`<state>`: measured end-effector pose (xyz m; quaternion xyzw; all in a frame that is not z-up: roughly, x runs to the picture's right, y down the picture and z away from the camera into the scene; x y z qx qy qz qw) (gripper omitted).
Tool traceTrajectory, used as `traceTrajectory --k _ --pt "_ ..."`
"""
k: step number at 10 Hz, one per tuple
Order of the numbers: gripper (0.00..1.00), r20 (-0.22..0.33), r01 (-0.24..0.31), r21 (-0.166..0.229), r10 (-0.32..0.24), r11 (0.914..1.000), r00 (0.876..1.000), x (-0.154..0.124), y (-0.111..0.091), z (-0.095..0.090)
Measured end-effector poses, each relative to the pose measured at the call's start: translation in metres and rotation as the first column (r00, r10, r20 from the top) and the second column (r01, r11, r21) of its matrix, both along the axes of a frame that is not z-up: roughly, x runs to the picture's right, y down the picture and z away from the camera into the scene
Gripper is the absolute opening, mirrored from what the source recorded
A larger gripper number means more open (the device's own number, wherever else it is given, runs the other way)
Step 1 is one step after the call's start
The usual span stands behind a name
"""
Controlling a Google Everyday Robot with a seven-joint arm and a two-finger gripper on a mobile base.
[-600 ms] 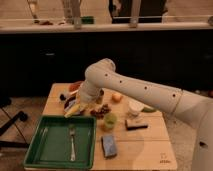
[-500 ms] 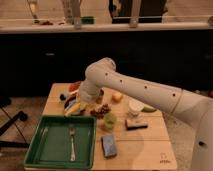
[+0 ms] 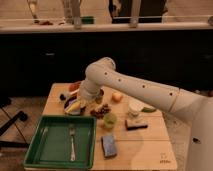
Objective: Place banana in metal cup
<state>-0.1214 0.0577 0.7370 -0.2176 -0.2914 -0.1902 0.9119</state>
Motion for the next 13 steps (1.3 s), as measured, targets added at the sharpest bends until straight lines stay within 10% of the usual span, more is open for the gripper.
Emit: traceTrajectory --k 13 --pt "0.0 -0.075 -0.1 0.14 0.112 0.9851 0.991 0.028 -0.087 0.01"
